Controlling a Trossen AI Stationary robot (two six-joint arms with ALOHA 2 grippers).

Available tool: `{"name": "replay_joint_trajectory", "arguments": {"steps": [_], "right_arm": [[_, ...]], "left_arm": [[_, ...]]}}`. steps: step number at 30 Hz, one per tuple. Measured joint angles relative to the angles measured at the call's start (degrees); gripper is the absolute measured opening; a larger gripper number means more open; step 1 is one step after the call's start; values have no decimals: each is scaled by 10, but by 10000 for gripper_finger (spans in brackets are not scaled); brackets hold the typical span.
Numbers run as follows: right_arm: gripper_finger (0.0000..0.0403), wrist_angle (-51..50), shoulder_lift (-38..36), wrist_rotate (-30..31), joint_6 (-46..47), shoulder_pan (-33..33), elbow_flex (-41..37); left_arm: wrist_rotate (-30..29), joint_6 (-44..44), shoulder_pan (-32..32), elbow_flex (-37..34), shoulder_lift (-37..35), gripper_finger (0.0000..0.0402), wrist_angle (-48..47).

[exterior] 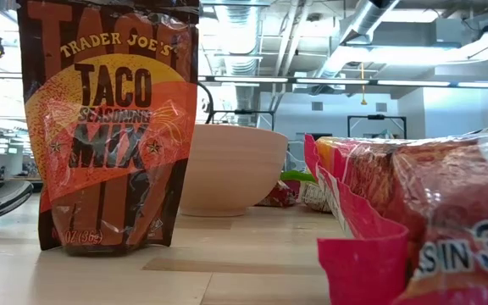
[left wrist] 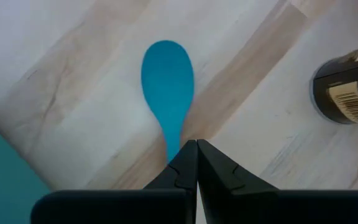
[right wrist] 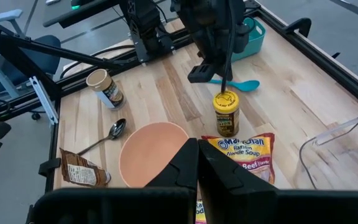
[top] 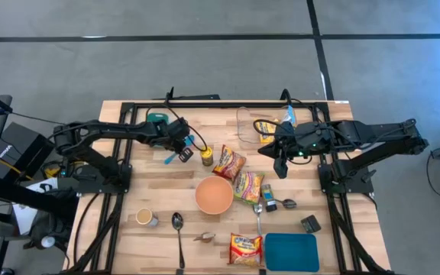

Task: Pick & Place Food Item
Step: Put the blue baby spoon into the light green bin

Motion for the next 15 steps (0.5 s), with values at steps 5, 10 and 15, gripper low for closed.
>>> {"name": "replay_joint_trajectory", "arguments": {"steps": [5, 10, 15], "right_arm": [[1, 0, 0, 0, 1, 0, 0], [1, 0, 0, 0, 1, 0, 0], [1, 0, 0, 0, 1, 0, 0]], "left_arm": [[-4, 0, 0, 0, 0, 0, 0], [-4, 3, 7, 0, 0, 1, -4], [-4, 2, 17, 0, 0, 10, -17]]}}
